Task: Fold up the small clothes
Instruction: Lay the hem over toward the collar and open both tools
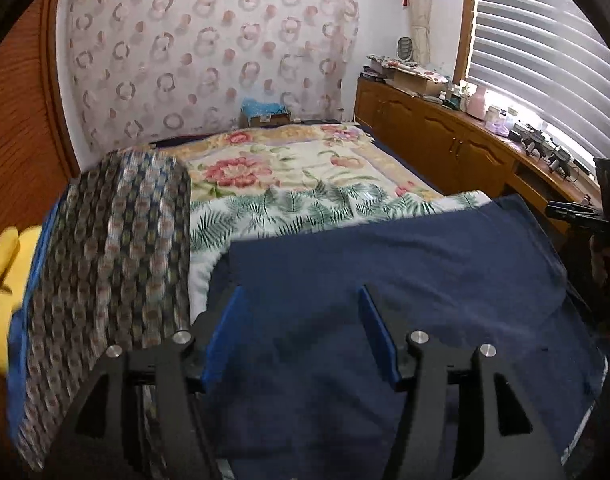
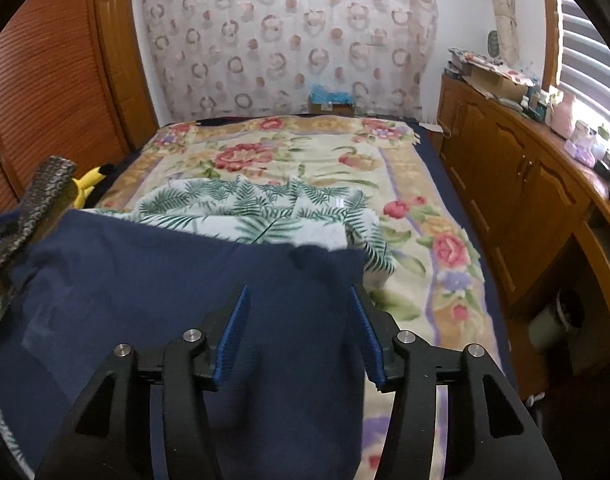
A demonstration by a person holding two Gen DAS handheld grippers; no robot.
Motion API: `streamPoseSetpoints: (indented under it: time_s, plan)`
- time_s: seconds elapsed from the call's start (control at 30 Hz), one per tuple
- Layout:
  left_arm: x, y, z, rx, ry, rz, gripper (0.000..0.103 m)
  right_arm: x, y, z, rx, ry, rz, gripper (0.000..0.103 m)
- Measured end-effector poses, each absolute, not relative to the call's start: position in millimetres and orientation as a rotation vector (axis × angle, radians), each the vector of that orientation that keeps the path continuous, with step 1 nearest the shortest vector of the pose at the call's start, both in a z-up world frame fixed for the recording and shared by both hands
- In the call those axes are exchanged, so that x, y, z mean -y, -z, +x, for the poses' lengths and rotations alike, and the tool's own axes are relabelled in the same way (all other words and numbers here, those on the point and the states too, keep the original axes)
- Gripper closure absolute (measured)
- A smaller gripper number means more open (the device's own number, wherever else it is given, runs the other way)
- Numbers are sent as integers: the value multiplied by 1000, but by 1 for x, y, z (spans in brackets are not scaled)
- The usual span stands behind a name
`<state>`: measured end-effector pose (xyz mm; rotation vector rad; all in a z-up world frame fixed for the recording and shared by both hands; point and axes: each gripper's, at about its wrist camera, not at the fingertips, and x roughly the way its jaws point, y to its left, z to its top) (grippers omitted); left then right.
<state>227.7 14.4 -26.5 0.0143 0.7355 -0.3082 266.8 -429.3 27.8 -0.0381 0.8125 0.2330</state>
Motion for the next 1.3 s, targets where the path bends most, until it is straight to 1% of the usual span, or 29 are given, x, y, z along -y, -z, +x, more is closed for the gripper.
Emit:
streamPoseSetpoints:
  time_s: [0.37,0.47,0.6,0.87,0.97,1.3]
  plan:
    - [-23,64,169,-817,296,-1,44,428,-49,185,-840,-200,-18,51]
    - [-22,75,161,-841,300,-4,44,431,-44,171,-867,-181,-1,51]
    - [-18,87,156,-880,305,-5,44,434,-24,158,-924,-183,54,51]
    - [-8,96,155,-901,280,-2,44,428,16,165,-995,-195,129,51]
    - [-6,97,156,-897,268,-8,44,425,22,174,-988,-193,135,51]
    - [-13,96,174,-894,240,-165,44,416,27,180,-923,-163,83,50]
